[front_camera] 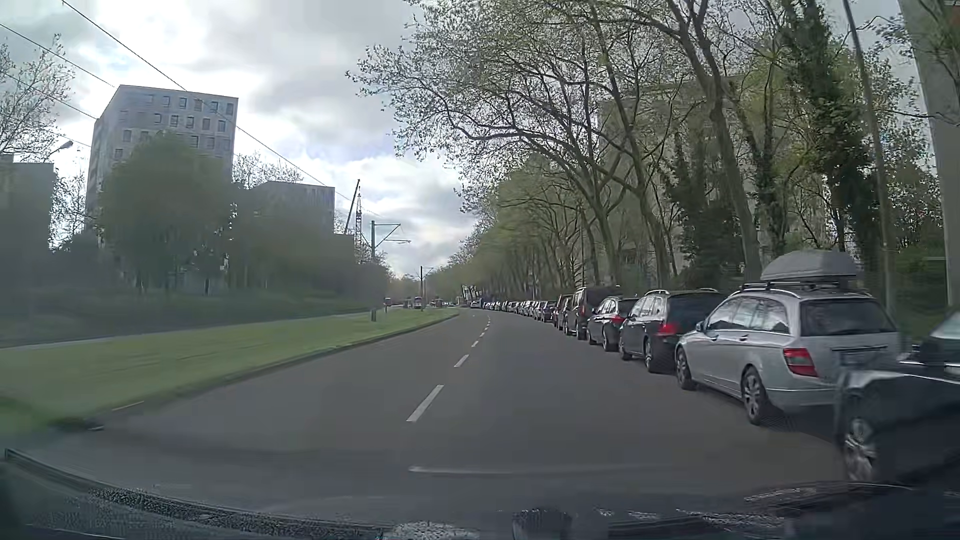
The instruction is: Follow the waypoints while adhering to traffic rules and regulations
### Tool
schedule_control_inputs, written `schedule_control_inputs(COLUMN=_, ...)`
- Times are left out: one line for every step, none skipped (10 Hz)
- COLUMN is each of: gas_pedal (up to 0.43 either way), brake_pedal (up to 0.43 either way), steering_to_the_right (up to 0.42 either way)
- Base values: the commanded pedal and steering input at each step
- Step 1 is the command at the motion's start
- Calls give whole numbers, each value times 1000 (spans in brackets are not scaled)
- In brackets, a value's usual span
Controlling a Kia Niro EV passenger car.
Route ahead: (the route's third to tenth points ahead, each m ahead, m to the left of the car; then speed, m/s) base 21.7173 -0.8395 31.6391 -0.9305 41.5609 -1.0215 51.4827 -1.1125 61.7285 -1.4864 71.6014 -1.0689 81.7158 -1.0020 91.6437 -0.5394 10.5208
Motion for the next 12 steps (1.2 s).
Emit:
schedule_control_inputs(gas_pedal=157, brake_pedal=0, steering_to_the_right=-11)
schedule_control_inputs(gas_pedal=157, brake_pedal=0, steering_to_the_right=-13)
schedule_control_inputs(gas_pedal=157, brake_pedal=0, steering_to_the_right=-14)
schedule_control_inputs(gas_pedal=157, brake_pedal=0, steering_to_the_right=-14)
schedule_control_inputs(gas_pedal=157, brake_pedal=0, steering_to_the_right=-14)
schedule_control_inputs(gas_pedal=157, brake_pedal=0, steering_to_the_right=-14)
schedule_control_inputs(gas_pedal=157, brake_pedal=0, steering_to_the_right=-13)
schedule_control_inputs(gas_pedal=157, brake_pedal=0, steering_to_the_right=-13)
schedule_control_inputs(gas_pedal=150, brake_pedal=0, steering_to_the_right=-13)
schedule_control_inputs(gas_pedal=150, brake_pedal=0, steering_to_the_right=-13)
schedule_control_inputs(gas_pedal=150, brake_pedal=0, steering_to_the_right=-13)
schedule_control_inputs(gas_pedal=150, brake_pedal=0, steering_to_the_right=-12)
